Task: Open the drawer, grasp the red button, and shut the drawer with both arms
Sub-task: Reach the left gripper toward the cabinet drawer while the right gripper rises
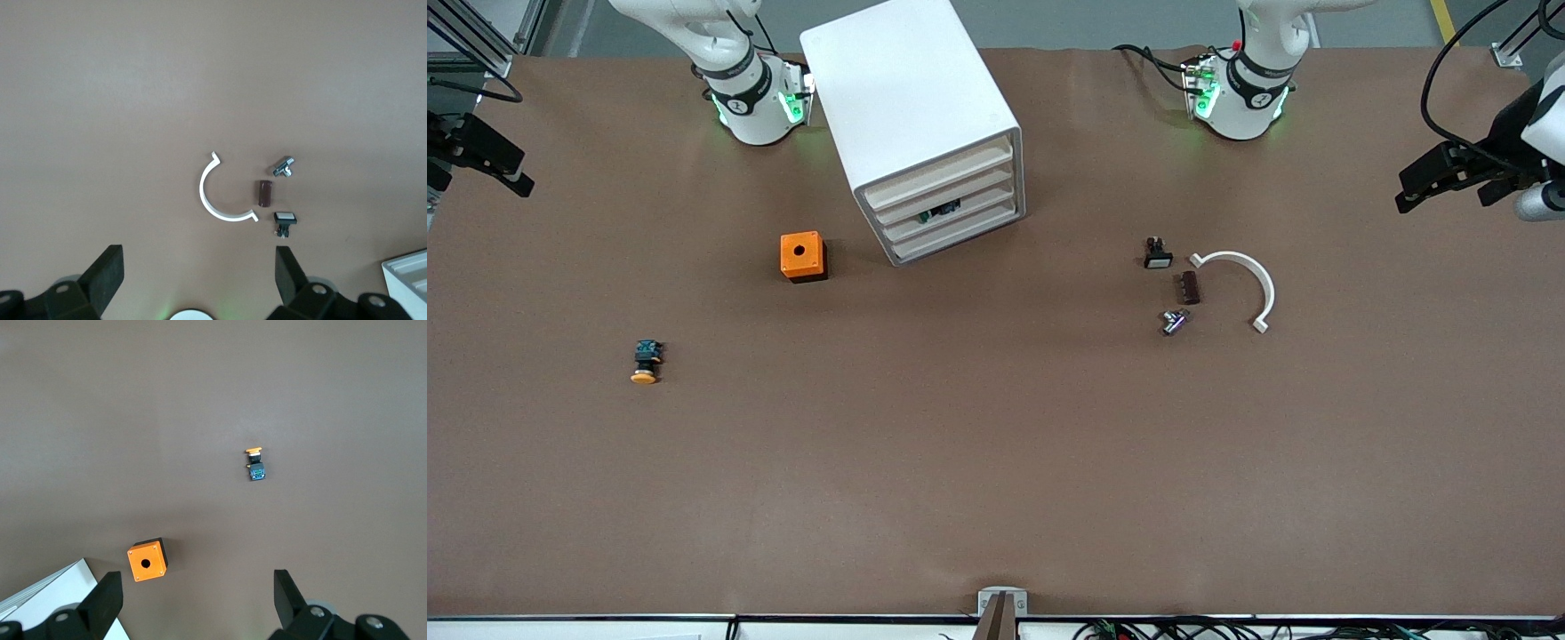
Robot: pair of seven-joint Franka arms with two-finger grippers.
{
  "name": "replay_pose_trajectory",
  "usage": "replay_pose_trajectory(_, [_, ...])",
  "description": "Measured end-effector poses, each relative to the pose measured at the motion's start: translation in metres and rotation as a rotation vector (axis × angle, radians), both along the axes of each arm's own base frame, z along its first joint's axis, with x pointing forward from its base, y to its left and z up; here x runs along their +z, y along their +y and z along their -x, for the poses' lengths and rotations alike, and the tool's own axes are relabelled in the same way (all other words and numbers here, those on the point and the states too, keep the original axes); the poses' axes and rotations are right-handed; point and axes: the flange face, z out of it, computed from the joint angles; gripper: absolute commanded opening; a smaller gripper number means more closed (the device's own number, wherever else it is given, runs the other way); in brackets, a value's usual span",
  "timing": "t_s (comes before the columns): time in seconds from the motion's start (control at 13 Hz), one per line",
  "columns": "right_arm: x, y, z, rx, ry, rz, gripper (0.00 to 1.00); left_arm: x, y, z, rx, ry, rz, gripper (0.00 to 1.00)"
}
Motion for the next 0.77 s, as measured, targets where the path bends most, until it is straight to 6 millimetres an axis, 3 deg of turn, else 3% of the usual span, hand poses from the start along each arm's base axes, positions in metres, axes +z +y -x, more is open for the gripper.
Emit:
replay_pose_trajectory(0.46, [-0.001, 0.000, 0.000, 0.000, 0.002, 0.000, 1.00, -0.004, 0.005, -0.006, 0.007, 0.008, -0.025, 1.00])
replay_pose_trajectory(0.62, [-0.004, 0.002, -0.003, 0.004, 0.009, -0.001, 1.00, -0.030, 0.004, -0.026, 0.003, 0.037, -0.021, 1.00])
replay_pose_trajectory(0.77, [-0.011, 0.017, -0.008, 0.032, 0.023, -0.003, 1.00, -0.066, 0.003, -0.062, 0.026, 0.070, -0.013, 1.00])
